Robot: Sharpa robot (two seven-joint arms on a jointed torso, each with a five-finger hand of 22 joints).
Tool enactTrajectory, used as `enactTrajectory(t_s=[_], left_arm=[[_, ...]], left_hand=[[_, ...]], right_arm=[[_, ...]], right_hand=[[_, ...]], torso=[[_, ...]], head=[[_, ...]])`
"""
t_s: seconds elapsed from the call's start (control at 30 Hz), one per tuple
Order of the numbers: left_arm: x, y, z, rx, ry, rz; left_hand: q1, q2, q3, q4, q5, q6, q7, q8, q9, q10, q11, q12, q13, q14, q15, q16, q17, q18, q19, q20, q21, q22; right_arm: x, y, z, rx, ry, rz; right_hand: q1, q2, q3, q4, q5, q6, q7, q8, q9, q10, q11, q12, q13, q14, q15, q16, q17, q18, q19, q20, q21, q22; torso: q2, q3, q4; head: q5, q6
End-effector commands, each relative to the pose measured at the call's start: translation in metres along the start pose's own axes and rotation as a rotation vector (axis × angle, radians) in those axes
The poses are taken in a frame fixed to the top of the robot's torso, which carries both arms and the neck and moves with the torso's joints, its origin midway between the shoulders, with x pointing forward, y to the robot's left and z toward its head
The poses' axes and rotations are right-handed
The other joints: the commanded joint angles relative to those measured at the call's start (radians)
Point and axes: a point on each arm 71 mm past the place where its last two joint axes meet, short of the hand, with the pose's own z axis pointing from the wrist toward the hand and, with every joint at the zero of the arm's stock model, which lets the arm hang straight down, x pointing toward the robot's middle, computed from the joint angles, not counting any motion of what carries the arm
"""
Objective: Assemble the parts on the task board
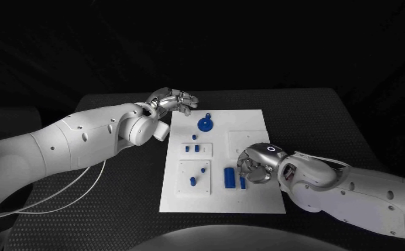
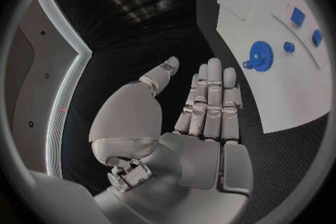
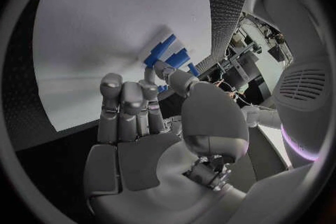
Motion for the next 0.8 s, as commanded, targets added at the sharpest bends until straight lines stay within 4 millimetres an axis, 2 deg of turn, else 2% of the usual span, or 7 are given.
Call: enactTrajectory(t_s=[0.03,0.17,0.47,0.8], left_arm=[[0.003,-0.001,0.000,0.007,0.019,-0.001],[0.003,-0.001,0.000,0.007,0.021,-0.001],[0.002,-0.001,0.000,0.007,0.020,0.000],[0.003,-0.001,0.000,0.007,0.021,0.000]], left_hand=[[0.000,0.000,0.002,0.005,0.003,-0.009,-0.001,0.007,-0.002,-0.007,0.000,0.002,0.000,0.005,0.002,-0.007,0.001,0.010,0.006,-0.002,-0.004,0.002],[0.000,0.000,0.002,0.005,0.003,-0.009,-0.001,0.007,-0.002,-0.007,0.000,0.002,0.000,0.005,0.002,-0.007,0.001,0.010,0.006,-0.002,-0.004,0.002],[0.000,0.000,0.002,0.005,0.003,-0.009,-0.001,0.007,-0.002,-0.007,0.000,0.002,0.000,0.005,0.002,-0.007,0.002,0.010,0.005,-0.002,-0.005,0.002],[0.000,0.000,0.002,0.005,0.003,-0.010,-0.001,0.007,-0.002,-0.007,0.000,0.002,0.000,0.005,0.003,-0.008,0.002,0.010,0.005,-0.002,-0.005,0.003]], right_arm=[[0.002,-0.006,-0.001,-0.043,-0.008,0.021],[0.001,-0.010,-0.001,-0.064,-0.022,0.046],[0.008,-0.014,-0.003,-0.086,-0.027,0.046],[0.012,-0.019,-0.003,-0.082,-0.023,0.022]], right_hand=[[0.014,0.001,-0.002,-0.006,-0.005,0.009,0.008,0.001,0.001,0.005,-0.004,-0.001,0.000,0.000,-0.006,-0.003,0.000,0.034,-0.001,-0.003,0.003,-0.002],[0.018,0.002,-0.010,-0.009,-0.005,0.008,0.009,0.001,0.000,0.006,-0.003,-0.003,0.000,0.000,-0.005,-0.003,0.000,0.034,-0.002,-0.002,0.004,-0.001],[0.031,0.009,-0.032,-0.013,-0.005,0.009,0.009,0.002,-0.002,0.008,-0.002,-0.006,-0.001,-0.001,-0.003,-0.002,0.001,0.034,-0.006,0.001,0.006,0.000],[0.036,0.010,-0.037,-0.014,-0.005,0.011,0.009,0.002,-0.002,0.008,-0.002,-0.007,-0.001,-0.002,-0.002,-0.001,0.001,0.034,-0.008,0.001,0.007,0.001]], torso=[[0.000,0.0002,-0.0009],[0.000,-0.0001,-0.0009],[0.000,0.0018,0.0000],[0.000,0.0001,-0.0002]], head=[[0.000,0.000],[-0.001,0.001],[-0.001,0.000],[-0.001,-0.001]])
